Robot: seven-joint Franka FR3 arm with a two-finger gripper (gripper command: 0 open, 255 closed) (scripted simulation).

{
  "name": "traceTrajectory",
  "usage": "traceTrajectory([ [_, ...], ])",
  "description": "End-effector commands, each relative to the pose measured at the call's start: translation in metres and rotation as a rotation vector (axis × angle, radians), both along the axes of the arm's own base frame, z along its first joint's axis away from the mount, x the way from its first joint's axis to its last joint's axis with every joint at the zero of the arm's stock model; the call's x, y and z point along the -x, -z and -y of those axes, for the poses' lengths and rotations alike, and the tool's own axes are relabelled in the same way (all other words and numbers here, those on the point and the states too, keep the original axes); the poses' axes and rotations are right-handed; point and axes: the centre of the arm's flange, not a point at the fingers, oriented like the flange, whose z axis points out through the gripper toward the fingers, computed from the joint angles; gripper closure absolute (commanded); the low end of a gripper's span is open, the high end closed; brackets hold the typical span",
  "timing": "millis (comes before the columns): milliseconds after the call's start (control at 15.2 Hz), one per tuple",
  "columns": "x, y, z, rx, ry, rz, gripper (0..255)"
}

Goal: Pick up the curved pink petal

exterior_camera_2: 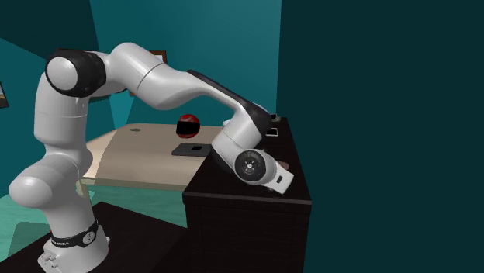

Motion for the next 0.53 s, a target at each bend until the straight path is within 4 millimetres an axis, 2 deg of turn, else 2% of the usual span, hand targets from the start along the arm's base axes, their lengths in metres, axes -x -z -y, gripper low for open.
traceTrajectory([
  [0, -0.002, 0.009, -0.002, -0.007, -0.003, 0.001, 0],
  [264, -0.002, 0.030, -0.002, -0.007, -0.003, 0.001, 0],
  [396, -0.002, 0.033, -0.002, -0.007, -0.003, 0.001, 0],
  [462, -0.002, 0.033, -0.003, -0.007, -0.003, 0.001, 255],
])
